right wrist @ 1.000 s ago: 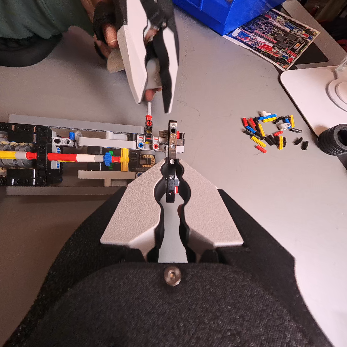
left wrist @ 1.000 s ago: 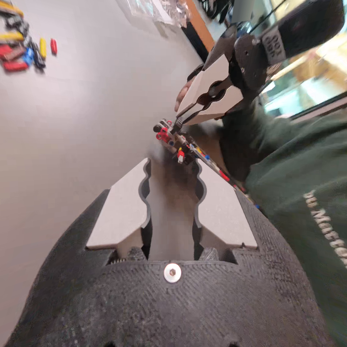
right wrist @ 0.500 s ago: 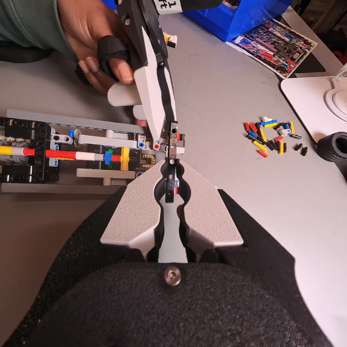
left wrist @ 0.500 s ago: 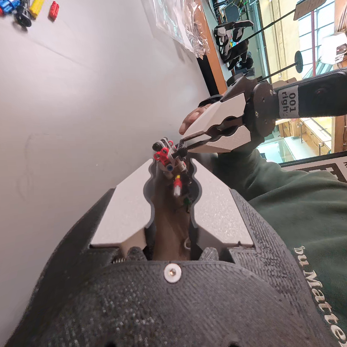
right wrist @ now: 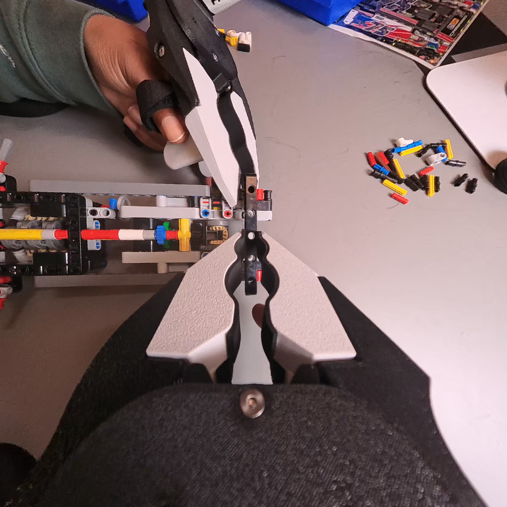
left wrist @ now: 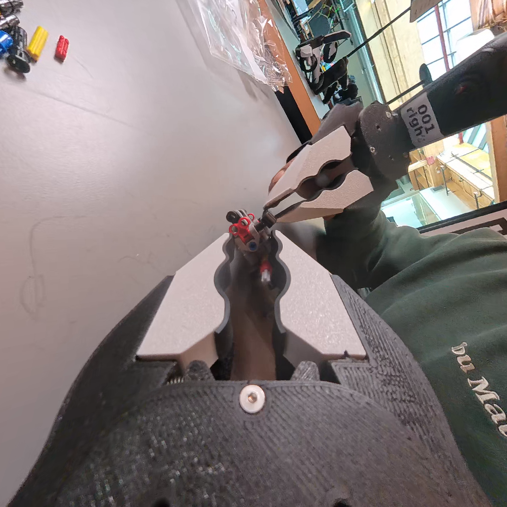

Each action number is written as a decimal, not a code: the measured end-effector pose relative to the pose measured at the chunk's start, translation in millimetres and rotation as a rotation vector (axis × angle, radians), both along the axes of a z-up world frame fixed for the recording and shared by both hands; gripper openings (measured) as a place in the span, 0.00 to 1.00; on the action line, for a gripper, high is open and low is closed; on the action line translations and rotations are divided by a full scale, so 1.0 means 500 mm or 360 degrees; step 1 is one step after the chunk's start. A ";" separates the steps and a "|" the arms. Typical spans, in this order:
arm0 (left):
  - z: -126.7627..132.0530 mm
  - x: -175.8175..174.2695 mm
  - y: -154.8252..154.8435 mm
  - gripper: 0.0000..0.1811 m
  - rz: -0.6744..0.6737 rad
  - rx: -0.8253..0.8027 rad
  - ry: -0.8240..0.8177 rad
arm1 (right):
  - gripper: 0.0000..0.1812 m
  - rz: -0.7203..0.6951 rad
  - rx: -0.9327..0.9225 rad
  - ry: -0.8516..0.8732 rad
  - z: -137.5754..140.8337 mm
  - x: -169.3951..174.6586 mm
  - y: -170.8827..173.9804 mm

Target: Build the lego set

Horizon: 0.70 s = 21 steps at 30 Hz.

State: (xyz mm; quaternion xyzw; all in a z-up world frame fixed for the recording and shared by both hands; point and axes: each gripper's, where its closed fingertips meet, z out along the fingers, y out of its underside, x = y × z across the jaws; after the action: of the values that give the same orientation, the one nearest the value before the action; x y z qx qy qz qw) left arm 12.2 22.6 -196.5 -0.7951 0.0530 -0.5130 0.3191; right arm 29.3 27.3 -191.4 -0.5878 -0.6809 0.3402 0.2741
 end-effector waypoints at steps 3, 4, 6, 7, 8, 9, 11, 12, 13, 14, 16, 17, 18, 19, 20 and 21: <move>0.002 0.003 -0.003 0.13 -0.0006 0.0003 -0.0026 | 0.02 0.0006 -0.0065 -0.0017 -0.001 0.001 -0.003; 0.003 0.003 -0.004 0.13 -0.0005 0.0005 -0.0032 | 0.02 0.0010 -0.0081 -0.0022 -0.001 0.002 -0.005; 0.004 0.003 -0.003 0.12 0.0013 -0.0007 -0.0059 | 0.02 0.0010 -0.0059 -0.0031 -0.002 0.003 -0.006; 0.004 0.004 -0.003 0.12 0.0020 -0.0014 -0.0071 | 0.02 0.0009 -0.0027 -0.0040 -0.001 0.003 -0.008; 0.004 0.004 -0.003 0.12 0.0026 -0.0017 -0.0073 | 0.02 0.0012 0.0003 -0.0054 -0.001 0.004 -0.011; 0.003 0.004 -0.003 0.11 0.0037 -0.0019 -0.0068 | 0.02 0.0011 0.0030 -0.0065 -0.001 0.004 -0.014; 0.004 0.001 -0.004 0.12 0.0053 -0.0029 -0.0084 | 0.02 -0.0022 0.0071 -0.0067 -0.001 0.001 -0.020; 0.004 -0.001 -0.006 0.12 0.0065 -0.0032 -0.0094 | 0.02 -0.0048 0.0106 -0.0060 -0.001 -0.001 -0.020; 0.005 -0.003 -0.007 0.12 0.0080 -0.0029 -0.0100 | 0.02 -0.0085 0.0124 -0.0049 0.000 -0.002 -0.021; 0.006 -0.004 -0.009 0.12 0.0091 -0.0023 -0.0102 | 0.02 -0.0124 0.0122 -0.0032 0.002 -0.003 -0.023; 0.007 -0.007 -0.015 0.12 0.0090 -0.0015 -0.0097 | 0.02 -0.0190 0.0071 0.0014 0.004 -0.006 -0.027; 0.007 -0.008 -0.018 0.13 0.0078 -0.0020 -0.0099 | 0.02 -0.0204 0.0050 0.0032 0.004 -0.007 -0.029; 0.009 -0.008 -0.022 0.14 0.0060 -0.0021 -0.0105 | 0.02 -0.0206 0.0046 0.0044 0.004 -0.008 -0.031; 0.009 -0.009 -0.026 0.14 0.0043 -0.0019 -0.0101 | 0.02 -0.0201 0.0055 0.0050 0.005 -0.009 -0.033; 0.010 -0.010 -0.029 0.15 0.0025 -0.0016 -0.0091 | 0.02 -0.0199 0.0058 0.0046 0.005 -0.010 -0.035; 0.010 -0.010 -0.032 0.16 0.0005 -0.0021 -0.0089 | 0.02 -0.0194 0.0064 0.0042 0.006 -0.011 -0.037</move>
State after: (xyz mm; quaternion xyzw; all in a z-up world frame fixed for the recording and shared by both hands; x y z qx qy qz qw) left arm 7.0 6.4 -191.3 -0.7826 0.0394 -0.5349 0.3160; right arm 24.0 8.8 -188.6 -0.6180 -0.6469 0.3167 0.3151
